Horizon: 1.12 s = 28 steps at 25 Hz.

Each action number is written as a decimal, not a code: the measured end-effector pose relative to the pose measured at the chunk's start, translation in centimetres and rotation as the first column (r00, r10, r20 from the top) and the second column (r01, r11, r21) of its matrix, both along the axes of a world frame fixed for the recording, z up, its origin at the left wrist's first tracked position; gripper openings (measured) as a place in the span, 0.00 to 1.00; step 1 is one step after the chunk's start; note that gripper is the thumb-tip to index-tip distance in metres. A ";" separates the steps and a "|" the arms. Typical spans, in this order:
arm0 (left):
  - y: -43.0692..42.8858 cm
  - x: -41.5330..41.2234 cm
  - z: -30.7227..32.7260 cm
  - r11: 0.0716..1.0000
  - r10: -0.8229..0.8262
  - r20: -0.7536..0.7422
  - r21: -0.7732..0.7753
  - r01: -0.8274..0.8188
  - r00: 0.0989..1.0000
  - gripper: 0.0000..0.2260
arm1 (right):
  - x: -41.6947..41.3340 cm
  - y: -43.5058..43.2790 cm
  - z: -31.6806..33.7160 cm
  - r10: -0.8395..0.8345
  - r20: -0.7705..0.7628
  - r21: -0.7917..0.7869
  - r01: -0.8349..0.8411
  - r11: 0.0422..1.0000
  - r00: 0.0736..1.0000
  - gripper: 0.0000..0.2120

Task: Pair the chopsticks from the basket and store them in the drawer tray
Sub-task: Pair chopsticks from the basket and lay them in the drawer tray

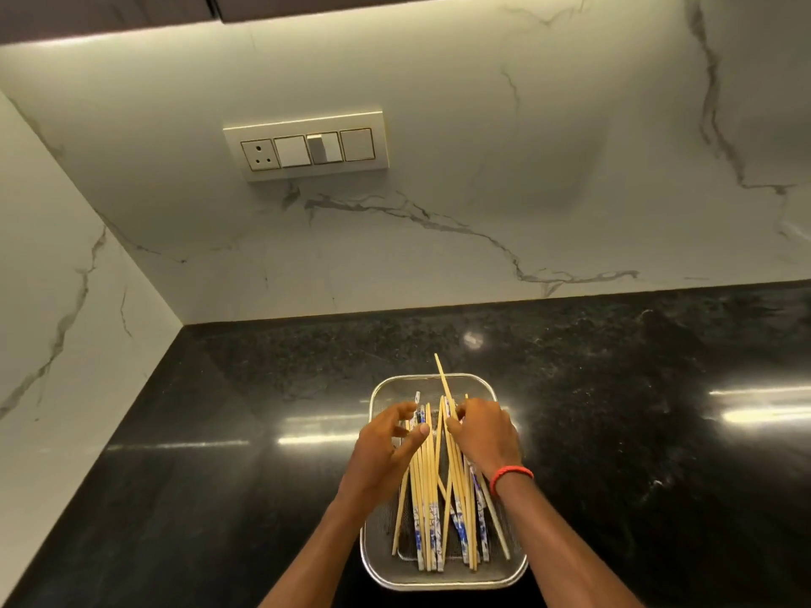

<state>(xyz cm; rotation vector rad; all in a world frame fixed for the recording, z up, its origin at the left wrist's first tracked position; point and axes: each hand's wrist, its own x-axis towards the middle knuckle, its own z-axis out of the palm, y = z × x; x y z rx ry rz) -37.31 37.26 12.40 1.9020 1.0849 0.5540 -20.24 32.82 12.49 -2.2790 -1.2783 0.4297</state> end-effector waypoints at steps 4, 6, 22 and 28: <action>0.9 0.4 1.8 0.986 -0.004 0.133 -0.166 0.026 0.991 0.14 | -0.8 0.0 3.7 0.102 -0.303 0.368 0.017 0.930 0.948 0.03; 1.1 0.8 2.7 0.934 0.021 0.182 -0.354 0.046 0.983 0.17 | -1.6 -0.3 5.4 0.170 -0.316 0.494 0.009 0.869 0.933 0.04; 2.0 0.6 2.3 0.684 0.318 0.287 -0.730 -0.009 0.904 0.10 | -2.6 -5.1 1.6 0.068 0.114 -0.095 -0.058 0.994 0.991 0.15; 1.7 0.3 1.7 0.651 0.342 0.310 -0.759 0.014 0.887 0.10 | -3.3 -5.1 -0.7 0.054 0.110 -0.153 -0.037 0.987 0.992 0.12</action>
